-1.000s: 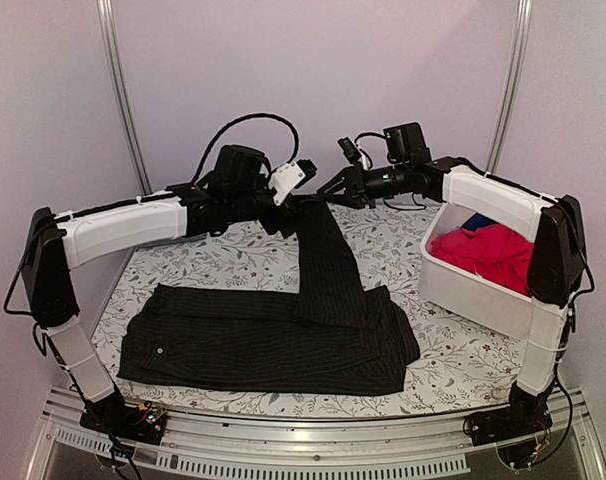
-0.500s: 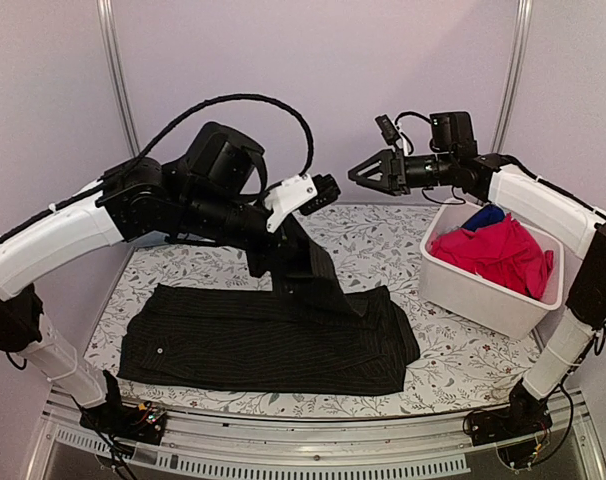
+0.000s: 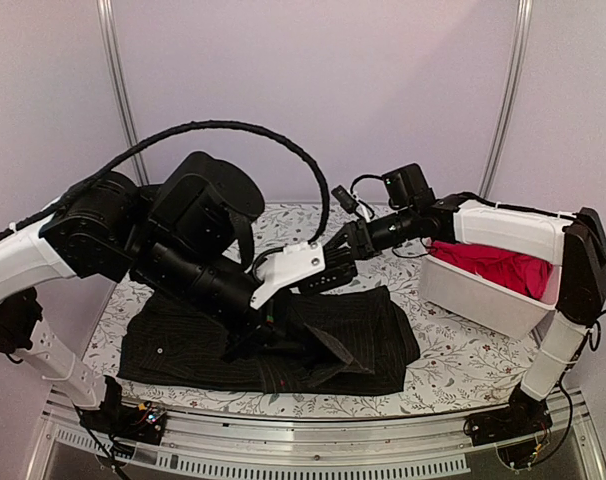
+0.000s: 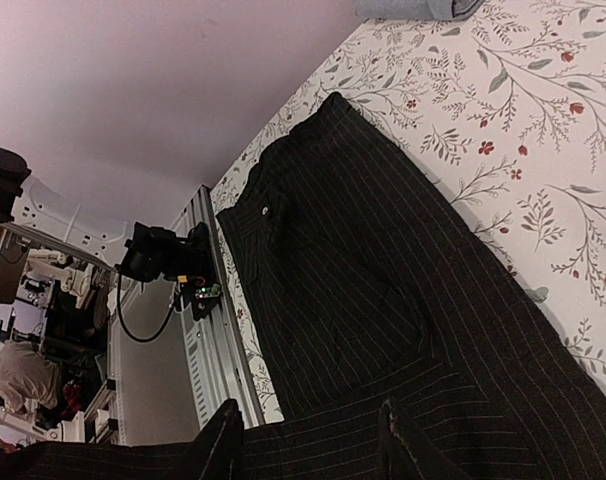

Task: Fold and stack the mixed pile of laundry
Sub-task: Fold the 1/3-folded shirt at the center of the board.

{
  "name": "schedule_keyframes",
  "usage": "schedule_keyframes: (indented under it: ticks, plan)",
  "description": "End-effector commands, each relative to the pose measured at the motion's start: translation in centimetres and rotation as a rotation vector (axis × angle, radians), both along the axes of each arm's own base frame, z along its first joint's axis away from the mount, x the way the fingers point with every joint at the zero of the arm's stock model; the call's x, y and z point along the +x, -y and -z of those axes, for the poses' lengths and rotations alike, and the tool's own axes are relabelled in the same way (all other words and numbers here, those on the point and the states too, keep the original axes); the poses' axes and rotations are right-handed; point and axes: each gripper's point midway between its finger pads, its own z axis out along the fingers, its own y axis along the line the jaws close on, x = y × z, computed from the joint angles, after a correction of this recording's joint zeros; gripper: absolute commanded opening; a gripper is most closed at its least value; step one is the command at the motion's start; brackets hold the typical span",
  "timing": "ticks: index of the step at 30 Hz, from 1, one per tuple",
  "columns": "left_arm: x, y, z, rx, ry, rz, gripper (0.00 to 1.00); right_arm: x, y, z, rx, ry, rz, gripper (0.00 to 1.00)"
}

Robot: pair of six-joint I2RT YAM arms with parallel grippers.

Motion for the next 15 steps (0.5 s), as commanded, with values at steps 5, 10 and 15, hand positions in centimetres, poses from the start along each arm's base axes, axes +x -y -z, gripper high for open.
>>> schedule_keyframes:
  ticks: [5, 10, 15]
  plan:
    - [7.0, -4.3, 2.4, 0.016, 0.022, -0.408, 0.0, -4.7, -2.0, 10.2, -0.212, -0.059, -0.11, 0.39]
    - [10.4, -5.7, 2.1, -0.137, -0.065, -0.481, 0.0, -5.7, -0.5, 16.6, -0.361, -0.141, -0.098, 0.35]
    - [8.1, -6.7, -3.5, -0.37, -0.001, -0.326, 0.0, -6.7, 0.2, 18.3, -0.381, -0.184, -0.112, 0.35]
